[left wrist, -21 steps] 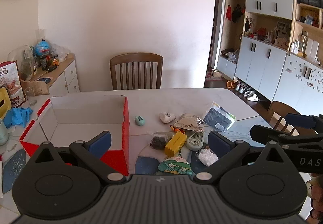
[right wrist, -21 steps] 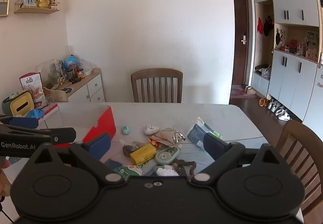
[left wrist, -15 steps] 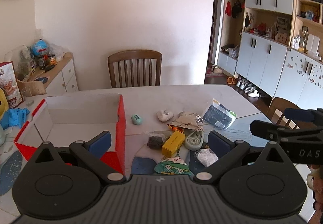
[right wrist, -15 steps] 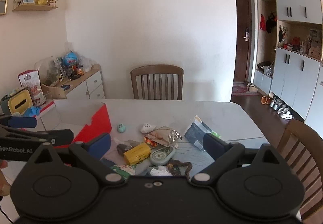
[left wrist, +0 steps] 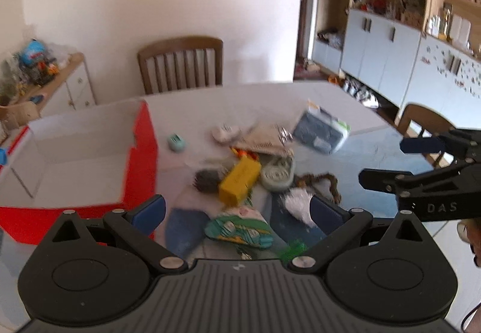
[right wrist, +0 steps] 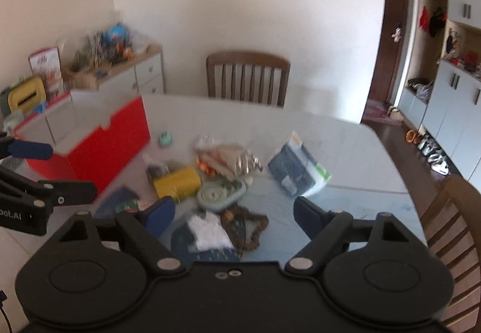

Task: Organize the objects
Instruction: 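Grasp the green-and-white plush keychain with the left gripper while the right gripper grasps the white plastic bag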

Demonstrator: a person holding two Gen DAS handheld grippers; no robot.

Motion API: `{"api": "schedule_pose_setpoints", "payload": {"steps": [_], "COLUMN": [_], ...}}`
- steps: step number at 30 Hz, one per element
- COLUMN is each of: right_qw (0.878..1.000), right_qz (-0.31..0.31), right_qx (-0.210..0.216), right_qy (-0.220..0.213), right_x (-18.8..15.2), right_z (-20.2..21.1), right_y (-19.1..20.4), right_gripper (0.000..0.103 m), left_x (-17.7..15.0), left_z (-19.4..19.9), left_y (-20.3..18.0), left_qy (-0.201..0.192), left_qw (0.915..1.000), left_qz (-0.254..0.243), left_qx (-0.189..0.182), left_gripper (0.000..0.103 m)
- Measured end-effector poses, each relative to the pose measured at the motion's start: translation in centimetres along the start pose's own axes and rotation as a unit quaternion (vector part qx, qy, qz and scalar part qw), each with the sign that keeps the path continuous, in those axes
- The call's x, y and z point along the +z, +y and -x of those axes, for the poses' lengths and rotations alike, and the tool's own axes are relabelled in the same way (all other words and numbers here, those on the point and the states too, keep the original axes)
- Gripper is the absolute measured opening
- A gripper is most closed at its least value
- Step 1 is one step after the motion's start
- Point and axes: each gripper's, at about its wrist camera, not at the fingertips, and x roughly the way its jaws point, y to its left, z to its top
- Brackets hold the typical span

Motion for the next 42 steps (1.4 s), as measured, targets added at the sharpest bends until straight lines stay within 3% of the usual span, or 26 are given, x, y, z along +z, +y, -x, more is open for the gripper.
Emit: {"api": "schedule_pose_setpoints", "payload": {"steps": [10, 21, 27, 36, 42], "right_qw": [0.997, 0.989, 0.987, 0.988, 0.989], "right_qz": [0.030, 0.076, 0.094, 0.096, 0.081], "right_qx": [0.045, 0.091, 0.096, 0.094, 0.094], "right_qy": [0.057, 0.092, 0.090, 0.080, 0.083], "right_x": [-1.3, -2.5, -2.5, -1.5, -1.2], "right_z": [-4.1, -7.7, -9.0, -9.3, -10.5], "right_y": [-0.6, 0.6, 1.0, 0.8, 0.5], "right_gripper": [0.071, 0.043, 0.041, 0.042, 0.041], "left_x": [-1.7, -1.9, -2.0, -2.0, -2.0], "left_z": [-7.2, -10.7, -11.7, -11.9, -11.8], "left_y": [-0.4, 0.2, 1.2, 1.2, 1.1], "left_qy": [0.053, 0.094, 0.106, 0.113, 0.111], "left_qw": [0.9984, 0.9955, 0.9943, 0.9933, 0.9937], "left_qz": [-0.016, -0.011, 0.004, 0.010, 0.006], "left_qx": [-0.006, -0.004, -0.005, -0.019, -0.013], "left_gripper": [0.103, 0.102, 0.101, 0.079, 0.076]}}
